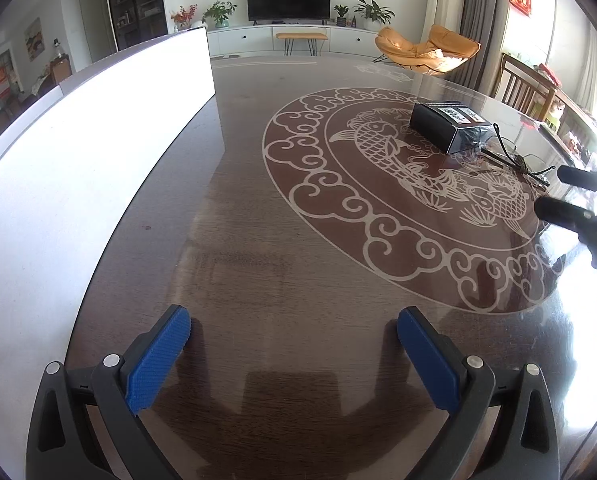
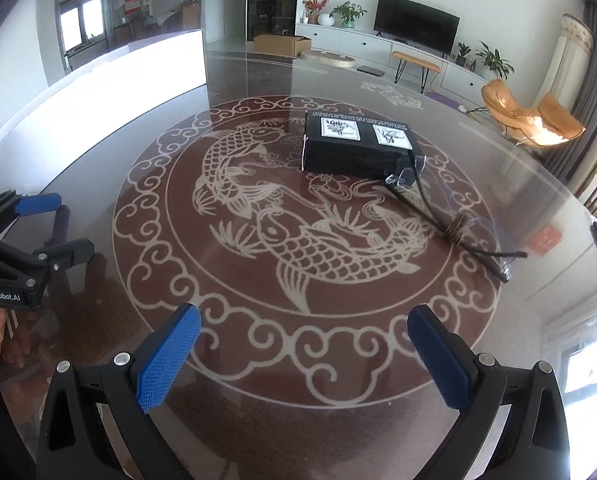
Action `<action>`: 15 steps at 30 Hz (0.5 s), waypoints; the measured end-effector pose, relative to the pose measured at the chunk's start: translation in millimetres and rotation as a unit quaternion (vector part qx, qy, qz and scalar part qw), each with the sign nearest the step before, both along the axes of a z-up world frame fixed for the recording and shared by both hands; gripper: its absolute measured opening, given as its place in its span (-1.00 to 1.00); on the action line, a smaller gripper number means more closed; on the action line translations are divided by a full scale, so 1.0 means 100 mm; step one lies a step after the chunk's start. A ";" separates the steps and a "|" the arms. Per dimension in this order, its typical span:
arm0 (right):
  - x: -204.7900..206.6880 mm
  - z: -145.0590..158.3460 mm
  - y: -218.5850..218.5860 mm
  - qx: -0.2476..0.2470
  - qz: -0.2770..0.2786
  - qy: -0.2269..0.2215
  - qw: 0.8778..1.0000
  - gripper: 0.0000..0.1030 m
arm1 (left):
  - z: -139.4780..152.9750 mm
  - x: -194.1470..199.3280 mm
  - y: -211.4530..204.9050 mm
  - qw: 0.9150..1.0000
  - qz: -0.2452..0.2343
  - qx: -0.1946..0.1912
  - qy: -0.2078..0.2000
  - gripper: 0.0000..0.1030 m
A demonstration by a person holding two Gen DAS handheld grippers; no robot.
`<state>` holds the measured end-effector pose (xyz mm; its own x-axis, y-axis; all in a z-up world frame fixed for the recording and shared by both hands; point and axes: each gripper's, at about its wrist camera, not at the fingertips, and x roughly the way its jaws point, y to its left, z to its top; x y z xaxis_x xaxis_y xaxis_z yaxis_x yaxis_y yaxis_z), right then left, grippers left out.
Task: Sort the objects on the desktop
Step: 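Grasp the clear-lens glasses by the bridge with the right tool and lift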
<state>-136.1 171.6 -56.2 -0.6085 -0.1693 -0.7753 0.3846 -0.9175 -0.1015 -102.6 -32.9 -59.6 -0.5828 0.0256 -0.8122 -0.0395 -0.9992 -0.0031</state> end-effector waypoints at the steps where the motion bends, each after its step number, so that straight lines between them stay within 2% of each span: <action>1: -0.16 0.11 0.08 -0.007 -0.019 0.012 1.000 1.00 | 0.00 0.00 0.00 1.000 0.000 0.000 0.000 1.00; 4: -0.78 0.37 0.34 -0.017 -0.119 0.026 0.992 1.00 | 0.00 0.00 0.00 1.000 -0.001 0.000 0.000 1.00; 6: -1.20 0.38 0.54 0.001 -0.189 0.006 0.982 1.00 | 0.00 0.00 0.00 1.000 -0.001 0.001 0.000 1.00; 8: -1.54 0.31 0.68 0.005 -0.226 -0.024 0.974 1.00 | 0.00 0.00 0.00 1.000 -0.001 0.002 0.001 1.00; 10: -1.77 0.19 0.71 0.015 -0.239 -0.054 0.969 1.00 | 0.00 -0.01 0.00 1.000 -0.001 0.002 0.001 1.00; 12: -1.92 0.03 0.65 0.024 -0.226 -0.087 0.970 1.00 | -0.01 -0.01 0.00 1.000 -0.001 0.000 0.000 1.00; 13: -1.94 -0.03 0.58 0.025 -0.206 -0.101 0.973 1.00 | -0.01 -0.02 0.00 1.000 -0.001 0.000 0.000 1.00; 15: -1.88 0.02 0.38 -0.004 -0.149 -0.088 0.985 0.88 | -0.01 -0.02 0.00 1.000 -0.001 0.001 0.000 1.00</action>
<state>-324.6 209.6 -54.1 -0.4880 -0.0098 -0.8728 0.1097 -0.9927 -0.0502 -104.7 -32.6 -60.4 -0.5832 0.0283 -0.8118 -0.0415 -0.9991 -0.0050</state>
